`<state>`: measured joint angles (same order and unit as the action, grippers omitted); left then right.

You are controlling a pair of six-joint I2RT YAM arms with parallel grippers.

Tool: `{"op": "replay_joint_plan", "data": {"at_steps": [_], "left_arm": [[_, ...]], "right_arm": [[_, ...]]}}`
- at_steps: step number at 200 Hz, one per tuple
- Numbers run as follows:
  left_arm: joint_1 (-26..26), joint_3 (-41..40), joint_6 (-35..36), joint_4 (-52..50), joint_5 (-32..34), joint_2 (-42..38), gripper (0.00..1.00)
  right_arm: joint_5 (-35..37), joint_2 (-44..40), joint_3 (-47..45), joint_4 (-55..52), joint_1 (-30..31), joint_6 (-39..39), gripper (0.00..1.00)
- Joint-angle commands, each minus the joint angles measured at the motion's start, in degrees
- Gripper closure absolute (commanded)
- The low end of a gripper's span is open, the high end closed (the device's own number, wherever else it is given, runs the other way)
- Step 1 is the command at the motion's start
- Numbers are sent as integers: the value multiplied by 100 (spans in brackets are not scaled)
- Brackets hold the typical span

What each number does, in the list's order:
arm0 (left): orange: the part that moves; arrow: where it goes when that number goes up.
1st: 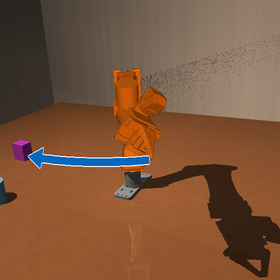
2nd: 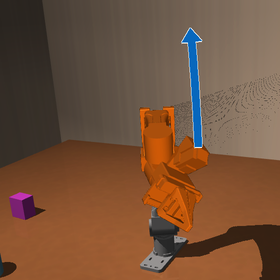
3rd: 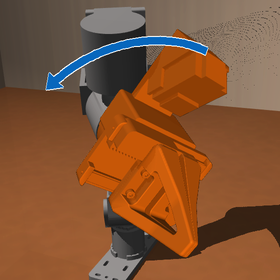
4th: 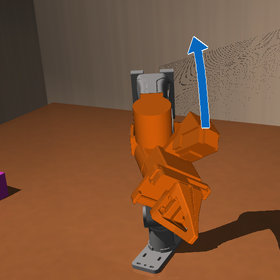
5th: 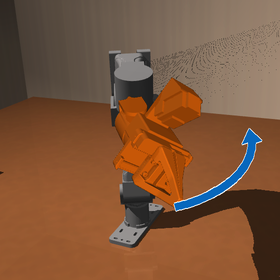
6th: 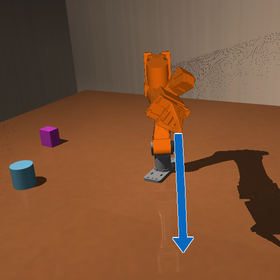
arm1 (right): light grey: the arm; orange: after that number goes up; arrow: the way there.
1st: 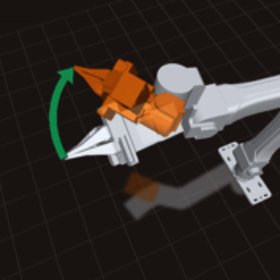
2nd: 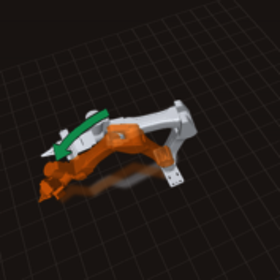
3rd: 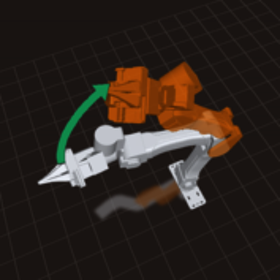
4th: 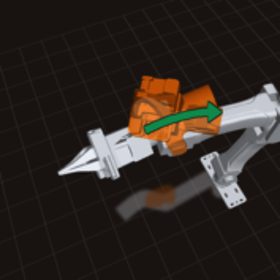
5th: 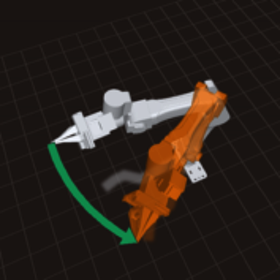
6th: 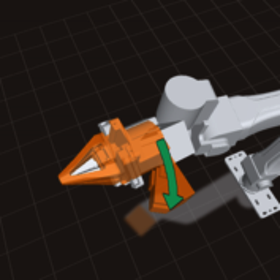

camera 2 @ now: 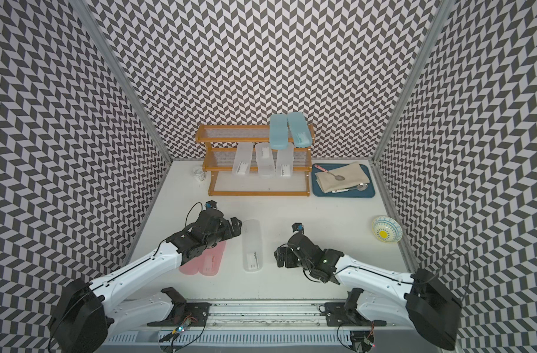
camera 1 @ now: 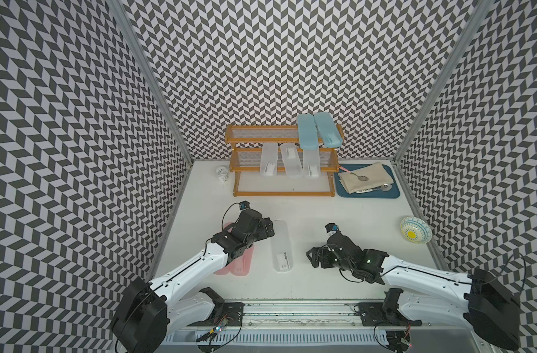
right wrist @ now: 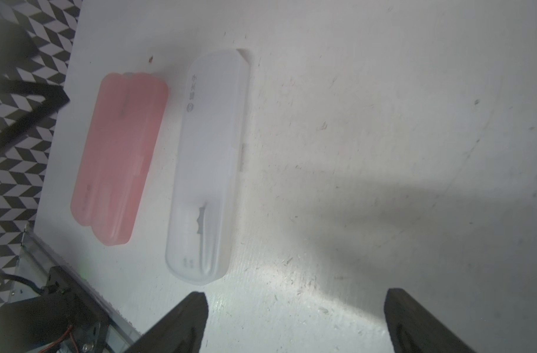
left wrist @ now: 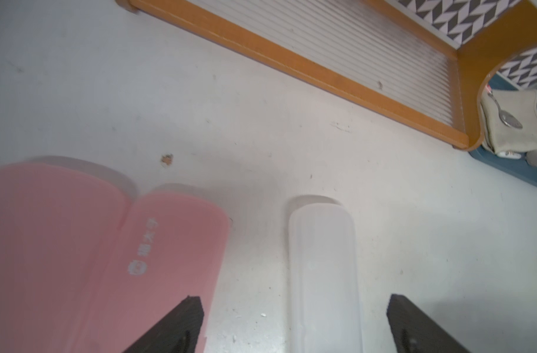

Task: Place the pencil cases on the shelf according to color
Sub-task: Move the pencil case to the center of the board, then pick up the pencil case from the center of the board.

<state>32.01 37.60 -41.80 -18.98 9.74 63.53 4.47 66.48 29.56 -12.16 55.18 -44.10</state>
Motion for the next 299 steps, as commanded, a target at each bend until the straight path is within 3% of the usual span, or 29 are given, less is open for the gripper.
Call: {"op": "replay_joint_plan", "data": {"at_steps": [1,43,80,96,118,156,192,299], "left_arm": [[-501,266,494,-265,-307,-178,0],[-1028,916,1100,-400,-489,41,1],[-1051,635,929,-369,-951,248,0],[-816,428,799,-358,-1015,189,0],[-112,362,500,-610,-733,151,1],[826,148,-245,-817,-735,58,0],[1659,213,-829,-884,-833,300,0],[2198,939,-1317,-1086,-898,1939,0]], "right_arm": [[97,436,328,494,303,-401,5],[361,1437,912,410,797,-666,4],[489,1602,1182,406,828,-688,5],[939,1167,1087,242,803,-827,5],[1217,364,687,301,524,-731,4],[1027,-530,300,-155,-204,-204,4],[1063,-920,87,-540,-487,40,3],[1098,-1224,-289,-518,-570,225,3]]}}
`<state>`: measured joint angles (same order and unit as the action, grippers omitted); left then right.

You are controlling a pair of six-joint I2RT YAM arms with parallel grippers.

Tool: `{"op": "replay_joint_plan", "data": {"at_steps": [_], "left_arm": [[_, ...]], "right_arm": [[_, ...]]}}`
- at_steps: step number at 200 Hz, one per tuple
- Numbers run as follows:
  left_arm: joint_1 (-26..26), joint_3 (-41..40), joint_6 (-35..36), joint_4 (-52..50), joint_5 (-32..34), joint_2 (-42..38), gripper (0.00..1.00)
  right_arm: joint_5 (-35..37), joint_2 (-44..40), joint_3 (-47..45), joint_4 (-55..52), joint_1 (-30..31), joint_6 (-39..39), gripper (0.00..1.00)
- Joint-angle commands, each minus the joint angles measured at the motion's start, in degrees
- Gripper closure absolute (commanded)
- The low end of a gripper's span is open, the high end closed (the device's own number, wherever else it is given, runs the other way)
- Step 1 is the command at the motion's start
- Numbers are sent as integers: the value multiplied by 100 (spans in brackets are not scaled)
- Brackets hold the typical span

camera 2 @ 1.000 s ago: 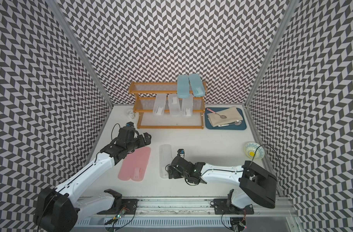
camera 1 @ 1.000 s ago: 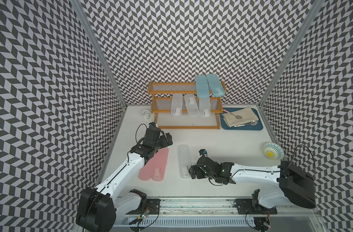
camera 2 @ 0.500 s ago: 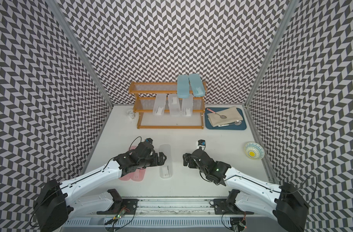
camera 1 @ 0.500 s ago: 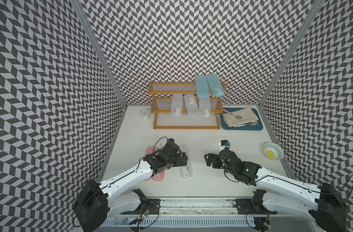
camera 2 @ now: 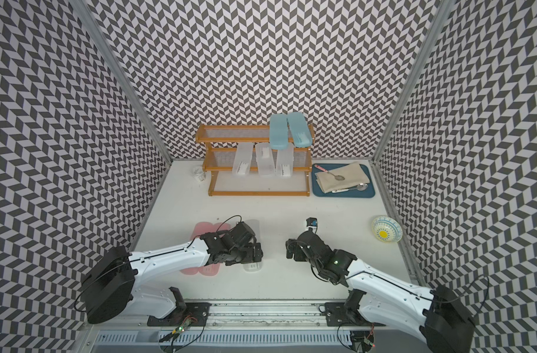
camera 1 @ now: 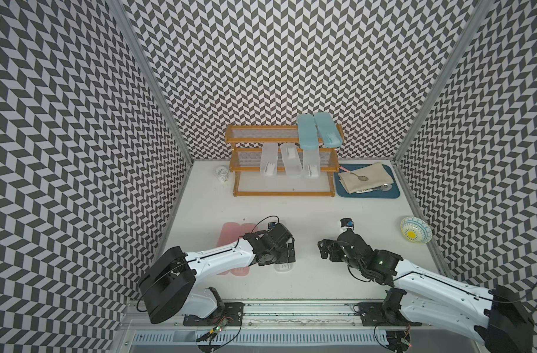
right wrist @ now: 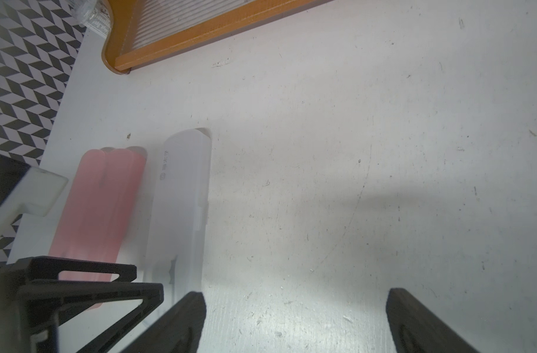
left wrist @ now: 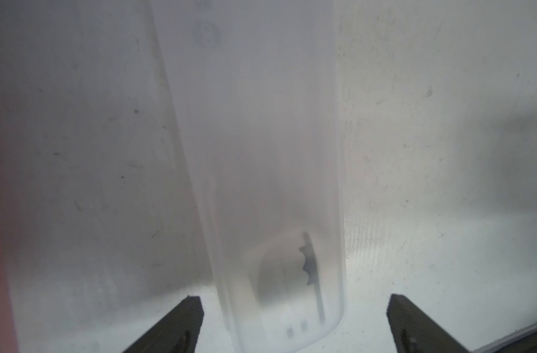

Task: Place the pencil cases on the shelf according to color
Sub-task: Pick up the pencil case from the center of the board.

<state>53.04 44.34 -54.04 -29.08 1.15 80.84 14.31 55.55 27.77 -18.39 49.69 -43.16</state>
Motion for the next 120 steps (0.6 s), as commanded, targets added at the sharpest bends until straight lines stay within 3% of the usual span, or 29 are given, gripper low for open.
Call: {"op": "replay_joint_plan", "data": {"at_steps": [1,44,120], "left_arm": [[103,272,-91,-78,-42,224,0],[403,557,-244,-407,218,628,0],[631,677,-379,-608,54,928,0]], "right_arm": [[111,-131,-116,102,-21,132,3],[147,-378,-274,-1,-25,195,3],[28,-831,-527,-65,-32,97,3]]}}
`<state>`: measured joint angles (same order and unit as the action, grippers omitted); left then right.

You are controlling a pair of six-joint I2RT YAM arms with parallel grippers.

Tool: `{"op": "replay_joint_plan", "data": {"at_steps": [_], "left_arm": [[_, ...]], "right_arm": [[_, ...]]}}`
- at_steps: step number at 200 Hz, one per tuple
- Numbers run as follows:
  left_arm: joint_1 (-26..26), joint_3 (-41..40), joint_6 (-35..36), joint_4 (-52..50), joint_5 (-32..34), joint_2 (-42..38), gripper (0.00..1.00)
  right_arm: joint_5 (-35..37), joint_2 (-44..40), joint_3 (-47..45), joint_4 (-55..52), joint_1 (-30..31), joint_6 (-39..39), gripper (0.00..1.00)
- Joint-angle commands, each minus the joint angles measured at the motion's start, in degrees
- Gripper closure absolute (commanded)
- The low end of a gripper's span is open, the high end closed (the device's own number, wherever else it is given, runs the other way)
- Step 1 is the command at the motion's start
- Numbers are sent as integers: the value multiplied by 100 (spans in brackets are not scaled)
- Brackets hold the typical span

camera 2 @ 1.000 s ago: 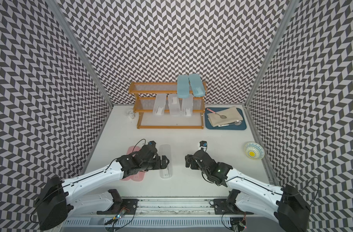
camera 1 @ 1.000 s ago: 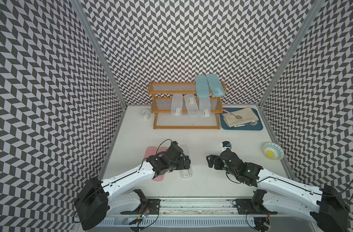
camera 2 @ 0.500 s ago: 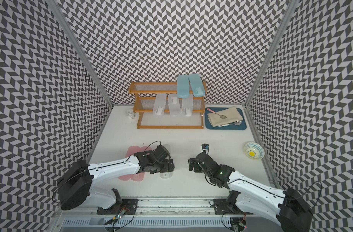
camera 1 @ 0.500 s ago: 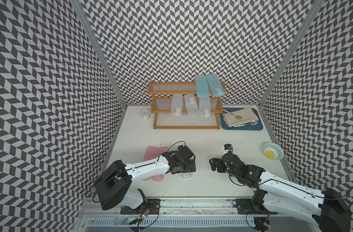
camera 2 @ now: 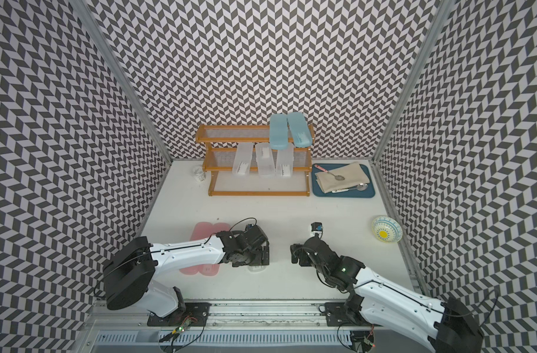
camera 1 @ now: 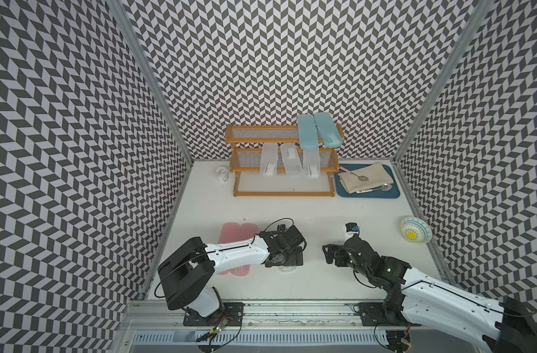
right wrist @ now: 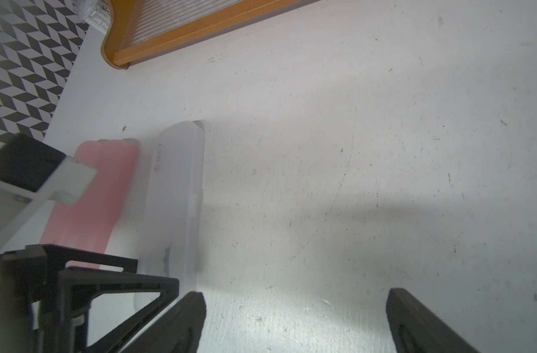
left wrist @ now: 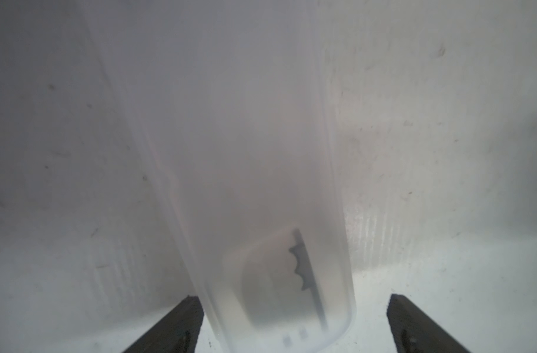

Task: Place the pencil cases on the shelf according to color
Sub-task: Pick up the pencil case from the center of the board.

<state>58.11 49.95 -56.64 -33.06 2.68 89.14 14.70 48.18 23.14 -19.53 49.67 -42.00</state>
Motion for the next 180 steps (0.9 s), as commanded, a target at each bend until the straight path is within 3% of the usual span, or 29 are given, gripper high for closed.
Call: {"op": "replay_joint_plan", "data": {"at_steps": [1,91,180], "left_arm": [[127,118,-123,-210,-108,105,0],[271,336,-208,-223,-75,562,1],[126,-86,-240,-235,-49,472,8]], "right_arm": [[-20,-97,-64,47,-33,-19,3],[-249,52,-65,19,-28,94,3],[-301,174,-13,46,-22,155,4]]}}
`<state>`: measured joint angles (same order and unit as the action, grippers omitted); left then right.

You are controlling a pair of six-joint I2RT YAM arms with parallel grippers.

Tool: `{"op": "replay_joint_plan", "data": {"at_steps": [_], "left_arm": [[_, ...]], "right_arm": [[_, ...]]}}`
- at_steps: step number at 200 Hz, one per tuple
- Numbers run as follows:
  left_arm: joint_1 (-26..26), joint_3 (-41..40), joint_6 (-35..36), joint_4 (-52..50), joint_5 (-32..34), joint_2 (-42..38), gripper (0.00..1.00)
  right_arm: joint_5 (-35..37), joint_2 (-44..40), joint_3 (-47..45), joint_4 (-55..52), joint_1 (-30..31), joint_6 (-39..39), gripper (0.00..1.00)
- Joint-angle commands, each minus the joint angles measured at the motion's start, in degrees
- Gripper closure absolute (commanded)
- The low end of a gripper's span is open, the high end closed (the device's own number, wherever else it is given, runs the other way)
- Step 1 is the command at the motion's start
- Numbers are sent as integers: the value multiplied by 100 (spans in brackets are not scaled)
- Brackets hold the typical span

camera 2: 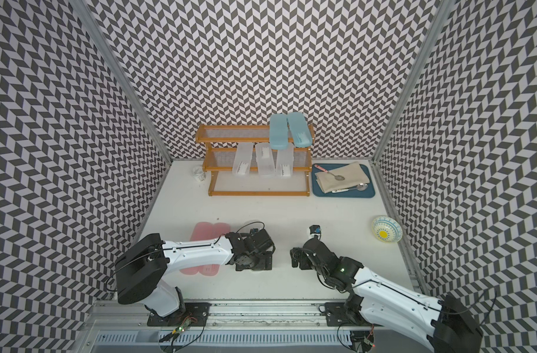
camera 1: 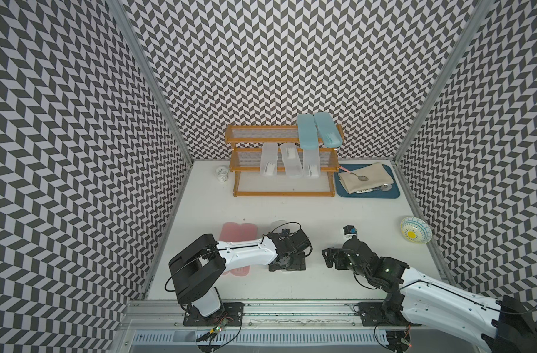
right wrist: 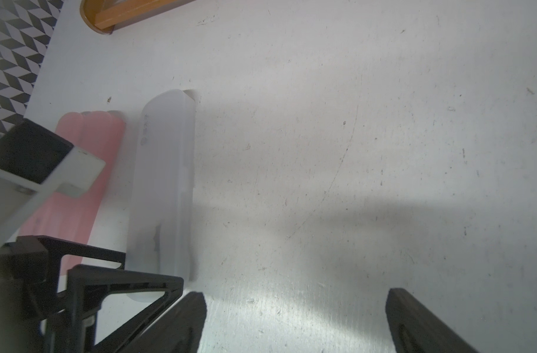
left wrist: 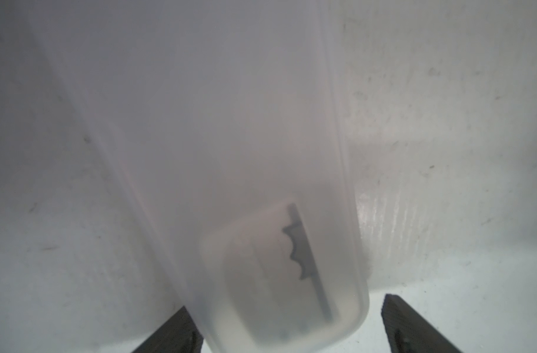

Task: Place the pencil cases on the shelf according to color
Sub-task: Pick up the pencil case from the center of the board.

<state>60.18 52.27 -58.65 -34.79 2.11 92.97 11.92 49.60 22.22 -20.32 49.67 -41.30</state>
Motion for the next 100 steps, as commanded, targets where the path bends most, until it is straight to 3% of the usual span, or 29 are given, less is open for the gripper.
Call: {"op": "replay_joint_plan", "data": {"at_steps": [1,100], "left_arm": [[-83,-325,-36,-59,8,85,8],[-402,-953,-58,-617,237,-816,7]], "right_arm": [[-23,32,80,124,-25,86,4],[-156,152,71,258,-28,80,4]]}}
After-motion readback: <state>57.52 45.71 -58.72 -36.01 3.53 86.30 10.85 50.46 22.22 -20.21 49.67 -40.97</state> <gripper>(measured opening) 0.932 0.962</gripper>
